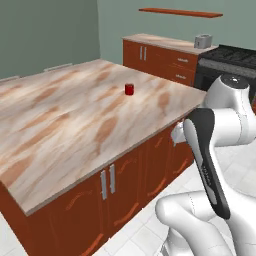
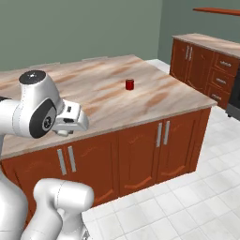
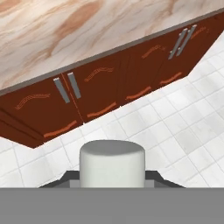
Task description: Pick up the marshmallow and place it in the cup of hot chocolate on the dining counter.
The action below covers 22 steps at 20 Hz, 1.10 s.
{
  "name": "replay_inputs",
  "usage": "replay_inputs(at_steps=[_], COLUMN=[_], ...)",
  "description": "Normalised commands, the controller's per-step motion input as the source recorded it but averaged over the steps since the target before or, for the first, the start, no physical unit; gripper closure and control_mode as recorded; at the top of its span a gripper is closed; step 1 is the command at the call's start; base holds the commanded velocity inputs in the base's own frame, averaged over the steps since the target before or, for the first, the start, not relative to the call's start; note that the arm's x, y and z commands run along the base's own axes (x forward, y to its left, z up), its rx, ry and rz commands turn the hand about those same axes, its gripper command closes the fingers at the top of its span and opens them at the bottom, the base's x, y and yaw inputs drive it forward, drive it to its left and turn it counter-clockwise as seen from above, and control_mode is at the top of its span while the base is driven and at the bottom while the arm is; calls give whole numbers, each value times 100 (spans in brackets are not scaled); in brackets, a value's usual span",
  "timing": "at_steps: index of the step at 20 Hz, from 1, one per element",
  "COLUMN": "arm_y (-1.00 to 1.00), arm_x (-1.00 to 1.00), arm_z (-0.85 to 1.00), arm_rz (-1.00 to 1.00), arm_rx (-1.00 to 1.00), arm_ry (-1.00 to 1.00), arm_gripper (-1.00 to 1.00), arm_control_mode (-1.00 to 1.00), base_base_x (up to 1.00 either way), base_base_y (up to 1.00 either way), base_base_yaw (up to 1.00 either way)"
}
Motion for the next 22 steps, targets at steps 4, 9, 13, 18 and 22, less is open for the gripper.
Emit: replay_inputs(at_steps=[4,9,13,18,22], arm_y=[0,0,0,0,0], arm_x=[0,0,0,0,0], arm_z=[0,0,0,0,0], arm_rz=[0,0,0,0,0], arm_rx=[0,0,0,0,0], arm_ry=[0,0,0,0,0], arm_gripper=[100,100,100,100,100], arm_control_mode=[100,100,100,100,100], base_base_x=[19,30,26,36,37], base_base_y=[-44,-76,-79,-58,-50], base_base_yaw=[34,28,27,31,36])
